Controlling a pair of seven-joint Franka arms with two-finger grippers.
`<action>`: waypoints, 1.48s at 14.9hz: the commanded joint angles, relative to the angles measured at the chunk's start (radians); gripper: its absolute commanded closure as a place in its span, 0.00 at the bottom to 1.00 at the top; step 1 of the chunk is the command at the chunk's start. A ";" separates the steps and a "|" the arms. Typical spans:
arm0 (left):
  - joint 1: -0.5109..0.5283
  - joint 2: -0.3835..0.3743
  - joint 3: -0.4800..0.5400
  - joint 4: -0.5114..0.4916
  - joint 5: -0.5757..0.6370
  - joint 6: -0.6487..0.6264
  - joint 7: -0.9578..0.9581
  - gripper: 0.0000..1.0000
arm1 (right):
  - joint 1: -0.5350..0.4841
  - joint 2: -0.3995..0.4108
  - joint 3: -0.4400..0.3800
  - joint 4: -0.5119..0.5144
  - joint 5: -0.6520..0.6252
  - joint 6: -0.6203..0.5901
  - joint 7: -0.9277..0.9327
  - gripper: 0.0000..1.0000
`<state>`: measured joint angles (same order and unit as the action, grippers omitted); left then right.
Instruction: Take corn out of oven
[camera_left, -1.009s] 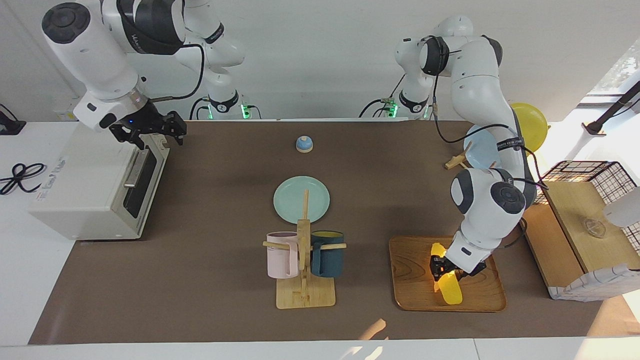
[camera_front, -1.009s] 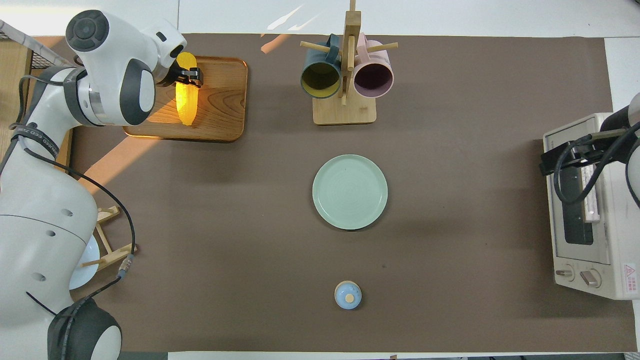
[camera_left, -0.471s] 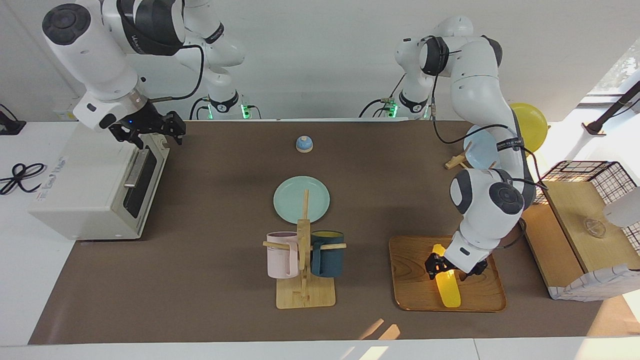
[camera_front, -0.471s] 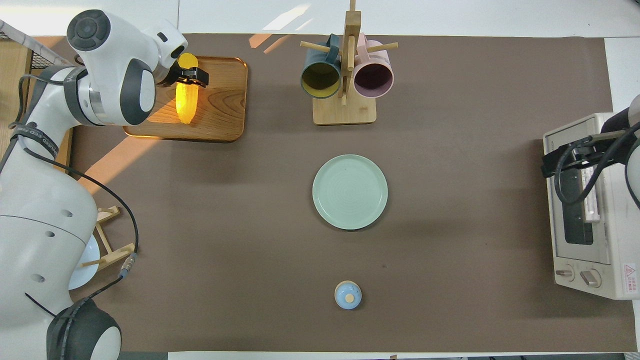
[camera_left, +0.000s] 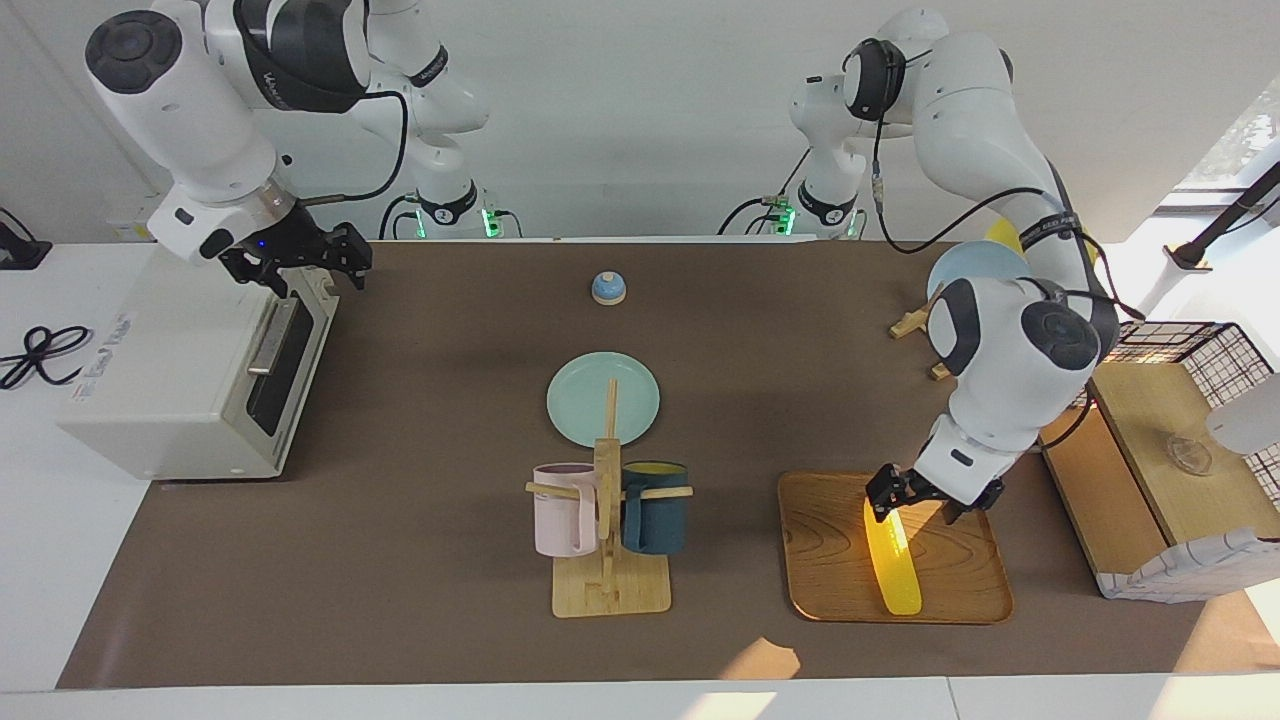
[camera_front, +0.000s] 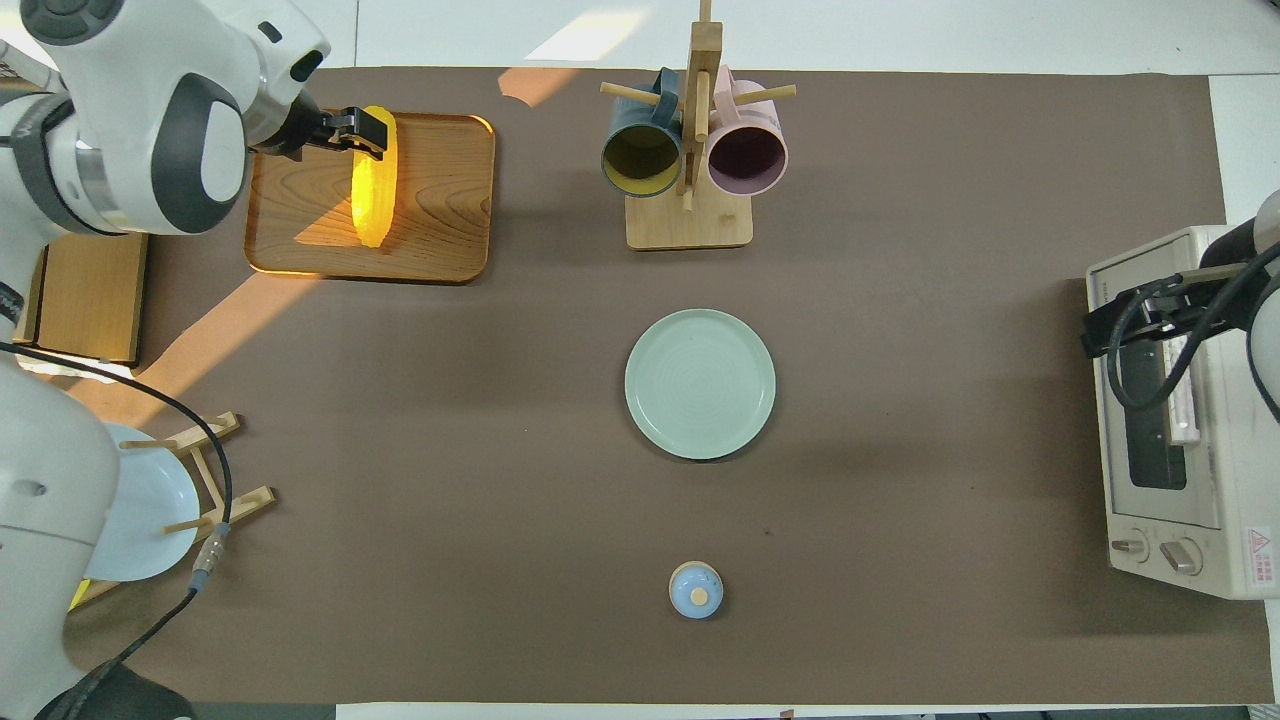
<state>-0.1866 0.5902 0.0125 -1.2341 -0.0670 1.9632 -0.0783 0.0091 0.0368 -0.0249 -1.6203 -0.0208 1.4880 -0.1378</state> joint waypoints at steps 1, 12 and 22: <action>0.006 -0.145 -0.002 -0.059 0.007 -0.134 -0.047 0.00 | -0.003 -0.021 0.002 -0.021 -0.010 -0.011 0.000 0.00; 0.035 -0.576 0.012 -0.261 0.016 -0.518 -0.047 0.00 | -0.003 -0.021 0.002 -0.021 -0.011 -0.011 0.000 0.00; 0.055 -0.636 -0.039 -0.424 0.018 -0.402 -0.031 0.00 | -0.003 -0.021 0.003 -0.020 -0.011 -0.011 -0.002 0.00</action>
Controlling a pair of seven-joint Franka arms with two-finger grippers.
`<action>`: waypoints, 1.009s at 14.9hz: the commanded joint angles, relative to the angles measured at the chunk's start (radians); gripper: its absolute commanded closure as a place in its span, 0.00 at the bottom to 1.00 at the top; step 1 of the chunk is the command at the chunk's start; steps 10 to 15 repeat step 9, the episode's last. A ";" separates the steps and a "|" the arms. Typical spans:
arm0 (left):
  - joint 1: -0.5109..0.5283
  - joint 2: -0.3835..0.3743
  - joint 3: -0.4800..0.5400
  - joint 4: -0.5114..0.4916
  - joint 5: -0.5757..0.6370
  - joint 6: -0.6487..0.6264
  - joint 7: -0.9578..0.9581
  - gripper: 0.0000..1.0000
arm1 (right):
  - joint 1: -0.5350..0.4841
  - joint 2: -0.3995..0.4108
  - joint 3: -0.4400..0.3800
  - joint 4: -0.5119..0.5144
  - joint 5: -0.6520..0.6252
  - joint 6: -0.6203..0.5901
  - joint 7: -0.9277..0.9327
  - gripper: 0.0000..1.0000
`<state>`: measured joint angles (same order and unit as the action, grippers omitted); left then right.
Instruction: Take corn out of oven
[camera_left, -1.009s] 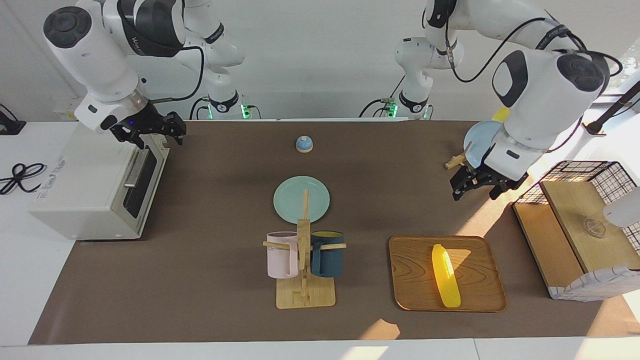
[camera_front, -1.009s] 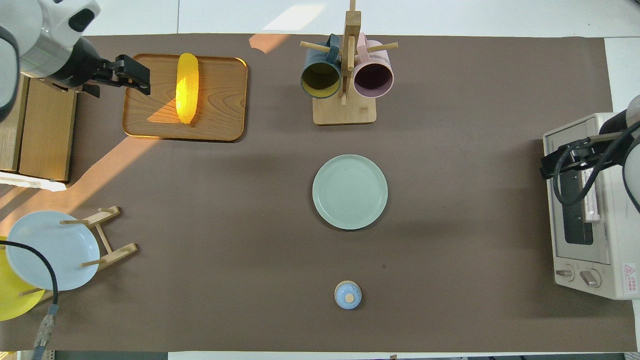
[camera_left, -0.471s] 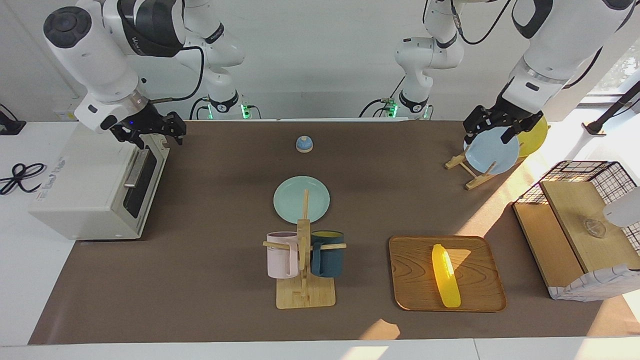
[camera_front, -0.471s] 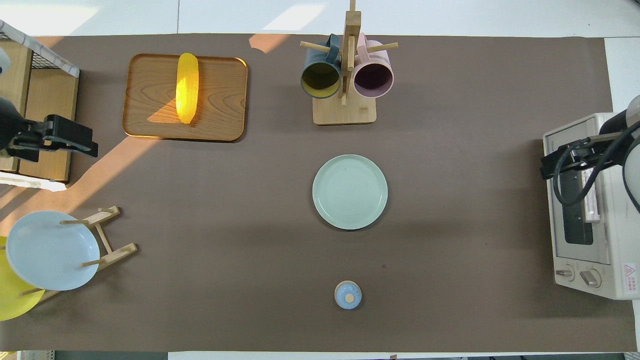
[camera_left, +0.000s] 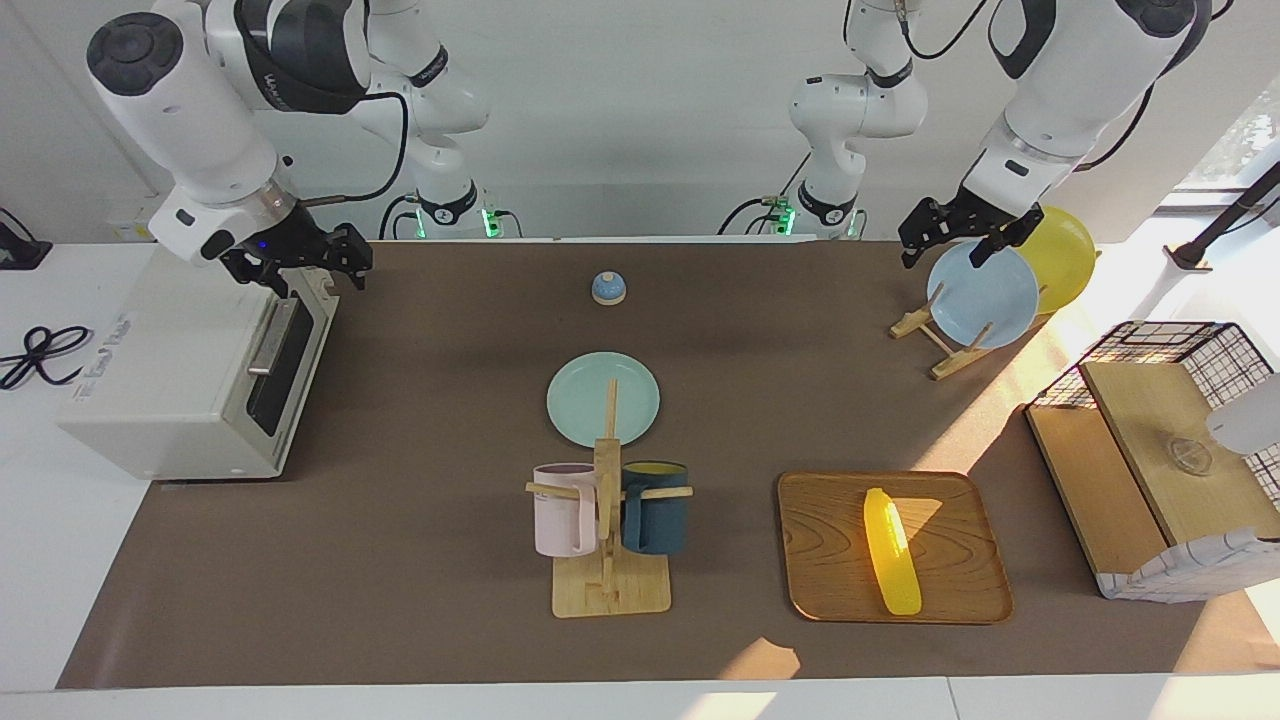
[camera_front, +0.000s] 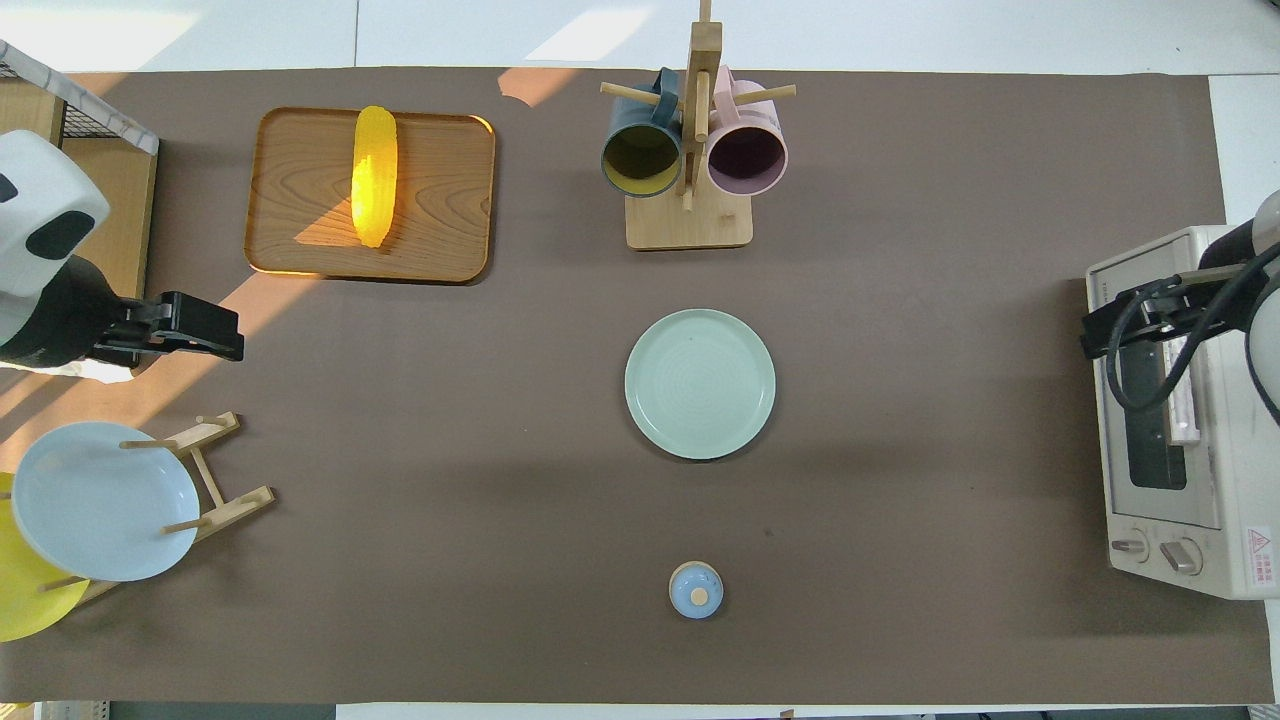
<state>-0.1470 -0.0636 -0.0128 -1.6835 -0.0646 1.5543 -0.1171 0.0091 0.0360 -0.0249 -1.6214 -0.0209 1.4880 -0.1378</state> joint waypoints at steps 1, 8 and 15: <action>0.014 0.021 -0.013 0.031 0.019 0.001 0.008 0.00 | -0.003 -0.021 0.003 -0.018 -0.011 -0.012 -0.002 0.00; 0.014 0.016 -0.019 0.022 0.042 -0.003 0.011 0.00 | -0.003 -0.021 0.003 -0.018 -0.010 -0.011 0.000 0.00; 0.014 0.016 -0.021 0.022 0.042 -0.003 0.010 0.00 | -0.001 -0.021 0.003 -0.018 -0.011 -0.011 -0.002 0.00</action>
